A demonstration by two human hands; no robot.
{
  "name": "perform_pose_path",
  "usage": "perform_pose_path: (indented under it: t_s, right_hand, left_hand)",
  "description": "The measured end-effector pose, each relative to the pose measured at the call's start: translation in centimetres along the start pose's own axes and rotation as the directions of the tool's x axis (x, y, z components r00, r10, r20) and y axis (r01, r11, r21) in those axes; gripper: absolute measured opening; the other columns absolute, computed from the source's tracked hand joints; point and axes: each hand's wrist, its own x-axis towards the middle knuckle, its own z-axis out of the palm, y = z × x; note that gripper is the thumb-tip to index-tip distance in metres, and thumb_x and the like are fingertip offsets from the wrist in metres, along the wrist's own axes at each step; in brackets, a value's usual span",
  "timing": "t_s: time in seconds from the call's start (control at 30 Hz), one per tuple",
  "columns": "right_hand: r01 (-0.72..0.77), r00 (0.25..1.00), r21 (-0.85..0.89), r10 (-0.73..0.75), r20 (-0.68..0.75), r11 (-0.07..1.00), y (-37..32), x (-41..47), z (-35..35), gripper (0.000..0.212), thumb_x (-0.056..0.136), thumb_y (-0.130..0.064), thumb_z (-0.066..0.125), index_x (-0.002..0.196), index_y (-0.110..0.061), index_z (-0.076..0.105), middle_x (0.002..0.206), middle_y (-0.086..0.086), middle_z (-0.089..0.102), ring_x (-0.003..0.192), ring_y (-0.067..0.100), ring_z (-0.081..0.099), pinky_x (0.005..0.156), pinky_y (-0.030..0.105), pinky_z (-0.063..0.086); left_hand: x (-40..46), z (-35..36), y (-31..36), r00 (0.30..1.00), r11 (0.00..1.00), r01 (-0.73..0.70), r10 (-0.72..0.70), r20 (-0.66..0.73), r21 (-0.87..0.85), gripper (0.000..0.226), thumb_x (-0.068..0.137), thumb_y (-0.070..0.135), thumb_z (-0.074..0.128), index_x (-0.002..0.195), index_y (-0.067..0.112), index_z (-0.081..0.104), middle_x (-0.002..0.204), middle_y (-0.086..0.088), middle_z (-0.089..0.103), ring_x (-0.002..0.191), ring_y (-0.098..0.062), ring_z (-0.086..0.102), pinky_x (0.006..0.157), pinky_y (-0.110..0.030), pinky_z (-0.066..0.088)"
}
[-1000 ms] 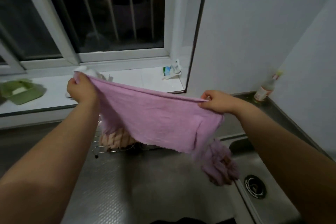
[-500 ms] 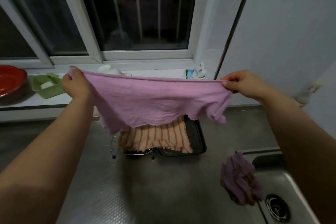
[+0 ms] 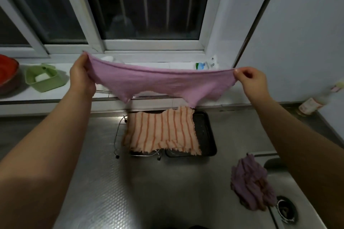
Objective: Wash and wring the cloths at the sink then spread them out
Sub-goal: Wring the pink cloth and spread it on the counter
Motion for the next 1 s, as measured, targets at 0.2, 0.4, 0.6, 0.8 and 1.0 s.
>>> perform_pose_path:
  t_s: [0.2,0.4,0.6,0.8,1.0]
  right_hand:
    - [0.342,0.930,-0.442,-0.232,0.285,0.829,7.1,-5.8,0.9,0.029,0.088,-0.029,0.061,0.079,-0.003,0.072,0.071,0.009,0.061,0.071,0.025,0.055,0.065,0.028,0.034]
    - [0.451,0.827,-0.573,-0.078,0.557,0.684,14.6,-13.6,2.7,0.018,0.088,-0.025,0.063,0.085,-0.010,0.073,0.081,0.011,0.062,0.078,0.030,0.056,0.068,0.030,0.041]
    - [0.431,0.793,-0.595,0.028,0.608,0.679,18.6,-17.2,2.9,0.026,0.083,-0.033,0.058,0.084,-0.013,0.075,0.083,0.011,0.065,0.076,0.037,0.062,0.067,0.037,0.054]
    - [0.317,0.803,-0.693,0.205,0.559,0.647,17.8,-18.3,3.1,0.034,0.090,-0.026,0.056,0.122,-0.018,0.060,0.128,0.008,0.055,0.117,0.032,0.051,0.093,0.038,0.045]
    - [0.272,0.769,-0.745,0.327,0.549,0.610,18.0,-19.1,3.4,0.030,0.095,-0.027,0.042,0.119,-0.017,0.058,0.129,0.008,0.055,0.115,0.028,0.052,0.093,0.039,0.046]
  left_hand:
    - [-2.5,-7.3,-5.3,0.995,0.962,0.098,-0.089,-0.044,0.255,0.030,0.089,0.032,0.062,0.064,0.020,0.072,0.065,0.009,0.067,0.074,-0.013,0.064,0.075,-0.027,0.050]
    - [-7.0,-12.8,-11.5,0.974,0.798,0.223,-0.153,-0.170,0.560,0.028,0.094,0.025,0.060,0.069,0.013,0.059,0.073,-0.006,0.055,0.070,-0.019,0.050,0.072,-0.031,0.040]
    - [-9.5,-17.0,-15.1,0.972,0.462,0.236,-0.109,-0.210,0.855,0.036,0.084,0.037,0.062,0.074,0.002,0.062,0.086,-0.026,0.058,0.081,-0.030,0.052,0.067,-0.026,0.045]
    - [-12.6,-15.3,-16.6,0.948,0.186,0.264,0.131,-0.290,0.946,0.036,0.086,0.024,0.063,0.118,0.006,0.058,0.129,-0.026,0.044,0.120,-0.045,0.040,0.099,-0.051,0.035]
    - [-15.0,-9.2,-19.1,0.967,0.050,-0.218,0.143,0.209,0.975,0.020,0.088,0.015,0.062,0.104,0.004,0.063,0.112,-0.026,0.056,0.107,-0.043,0.048,0.091,-0.047,0.038]
